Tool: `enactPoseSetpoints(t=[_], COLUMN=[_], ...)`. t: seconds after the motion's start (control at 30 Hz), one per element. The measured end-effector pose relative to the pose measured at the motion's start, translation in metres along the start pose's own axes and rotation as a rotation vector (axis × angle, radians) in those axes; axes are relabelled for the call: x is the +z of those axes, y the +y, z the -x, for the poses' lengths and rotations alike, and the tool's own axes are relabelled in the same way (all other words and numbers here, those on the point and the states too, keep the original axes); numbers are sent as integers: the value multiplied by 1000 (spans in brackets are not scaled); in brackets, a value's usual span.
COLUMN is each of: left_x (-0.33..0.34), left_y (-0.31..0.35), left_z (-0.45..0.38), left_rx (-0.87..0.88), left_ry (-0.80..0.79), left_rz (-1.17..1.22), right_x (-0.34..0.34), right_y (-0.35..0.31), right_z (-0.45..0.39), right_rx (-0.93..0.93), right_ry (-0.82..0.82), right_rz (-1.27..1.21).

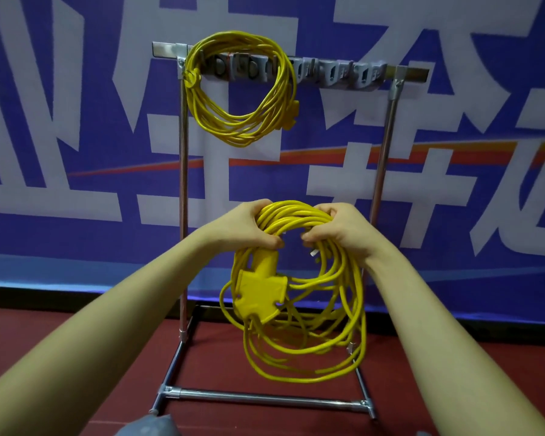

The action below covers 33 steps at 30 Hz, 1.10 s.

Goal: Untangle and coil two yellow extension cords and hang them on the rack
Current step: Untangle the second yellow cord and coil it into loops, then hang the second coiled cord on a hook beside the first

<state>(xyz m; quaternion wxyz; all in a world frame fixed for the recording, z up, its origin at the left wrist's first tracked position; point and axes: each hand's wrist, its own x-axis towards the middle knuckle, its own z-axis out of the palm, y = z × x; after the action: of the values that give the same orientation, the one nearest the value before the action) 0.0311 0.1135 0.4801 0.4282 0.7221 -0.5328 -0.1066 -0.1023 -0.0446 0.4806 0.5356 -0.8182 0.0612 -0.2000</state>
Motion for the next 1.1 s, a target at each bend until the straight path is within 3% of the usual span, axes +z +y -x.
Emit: enactPoseSetpoints(t=[0.1, 0.23, 0.33, 0.43, 0.6, 0.77, 0.97, 1.1], left_x=[14, 25, 25, 16, -6, -12, -10, -12], left_y=[3, 13, 25, 37, 51, 56, 60, 58], left_z=[4, 5, 6, 5, 9, 25, 44, 49], left_rx=[8, 82, 160, 139, 59, 156, 144, 165], left_ry=[89, 321, 367, 329, 130, 134, 146, 170], left_rz=[-50, -75, -149, -235, -341, -304, -36, -2], right_x=[0, -5, -11, -9, -8, -8, 5, 13], right_y=[-4, -18, -31, -44, -51, -42, -33, -33], right_z=[6, 17, 25, 34, 45, 52, 66, 70], right_rx=[20, -5, -44, -79, -146, -142, -133, -124], right_ry=[51, 80, 109, 139, 203, 255, 267, 206], right_rz=[-28, -5, 76, 178, 460, 761, 501, 330])
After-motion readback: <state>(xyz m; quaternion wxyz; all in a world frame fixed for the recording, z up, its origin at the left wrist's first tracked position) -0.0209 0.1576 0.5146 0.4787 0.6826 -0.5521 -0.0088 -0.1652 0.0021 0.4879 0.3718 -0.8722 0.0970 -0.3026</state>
